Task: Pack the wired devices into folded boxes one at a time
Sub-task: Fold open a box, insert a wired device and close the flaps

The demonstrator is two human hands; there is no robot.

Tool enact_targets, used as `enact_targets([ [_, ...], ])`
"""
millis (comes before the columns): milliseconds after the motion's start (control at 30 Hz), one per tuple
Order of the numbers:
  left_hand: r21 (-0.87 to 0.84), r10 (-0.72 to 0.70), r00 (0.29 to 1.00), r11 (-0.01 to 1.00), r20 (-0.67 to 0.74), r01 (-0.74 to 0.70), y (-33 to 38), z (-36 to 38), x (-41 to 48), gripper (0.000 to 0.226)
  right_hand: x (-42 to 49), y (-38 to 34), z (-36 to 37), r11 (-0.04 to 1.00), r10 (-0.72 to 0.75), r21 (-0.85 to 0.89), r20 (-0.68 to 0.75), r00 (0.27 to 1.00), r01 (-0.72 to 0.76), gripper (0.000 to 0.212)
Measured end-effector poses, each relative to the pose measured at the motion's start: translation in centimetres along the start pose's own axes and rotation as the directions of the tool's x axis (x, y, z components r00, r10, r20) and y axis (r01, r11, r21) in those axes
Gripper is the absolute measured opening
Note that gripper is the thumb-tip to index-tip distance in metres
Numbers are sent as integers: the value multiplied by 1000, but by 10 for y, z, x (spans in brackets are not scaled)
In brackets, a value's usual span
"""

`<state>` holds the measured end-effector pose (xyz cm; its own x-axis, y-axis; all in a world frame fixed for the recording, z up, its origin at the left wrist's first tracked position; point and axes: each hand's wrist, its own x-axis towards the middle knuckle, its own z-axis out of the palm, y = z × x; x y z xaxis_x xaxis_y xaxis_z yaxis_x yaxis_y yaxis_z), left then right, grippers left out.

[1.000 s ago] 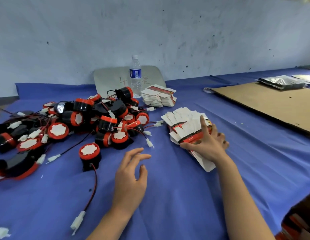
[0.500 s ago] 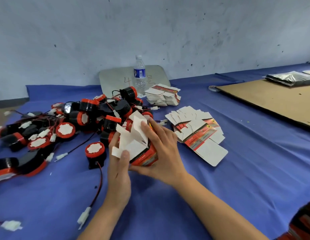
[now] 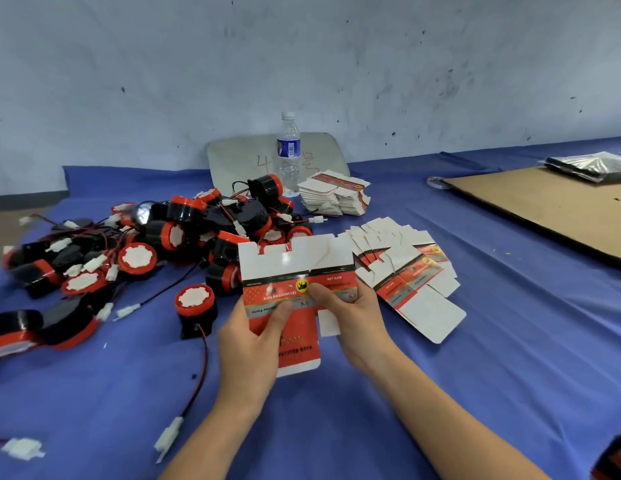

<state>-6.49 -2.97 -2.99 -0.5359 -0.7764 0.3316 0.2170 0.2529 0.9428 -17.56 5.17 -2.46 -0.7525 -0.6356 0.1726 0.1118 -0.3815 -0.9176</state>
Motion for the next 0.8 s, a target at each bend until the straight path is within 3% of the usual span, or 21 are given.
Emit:
enact_targets([
  [100,-26,-24,1000,999,-11,23,-1,-2,1,41,0,-2,2,999,49,23,9,999,-49,22],
  [200,-5,-19,1000,1000,-3,19,-1,-6,4,70,0,-5,3,991,100,77,59,993,-105,25],
  [300,-35,7,995,999,95,-4,0,-5,3,92,-5,-8,5,992,116,34,124,985,-121,27],
  [433,-12,77,985,997,157,-76,4,-2,-1,121,-14,-12,9,995,-39,-83,247,968,62,38],
  [567,29,221,960,973,171,-229,12,-2,-7,113,-20,-14,11,974,-152,-116,307,939,196,53],
  [700,279,454,868,823,203,-495,11,-3,-9,94,-17,-14,8,983,-123,-89,330,936,161,68],
  [800,315,504,826,764,252,-563,8,-3,-9,96,-18,-10,9,990,-104,-47,391,914,132,66],
])
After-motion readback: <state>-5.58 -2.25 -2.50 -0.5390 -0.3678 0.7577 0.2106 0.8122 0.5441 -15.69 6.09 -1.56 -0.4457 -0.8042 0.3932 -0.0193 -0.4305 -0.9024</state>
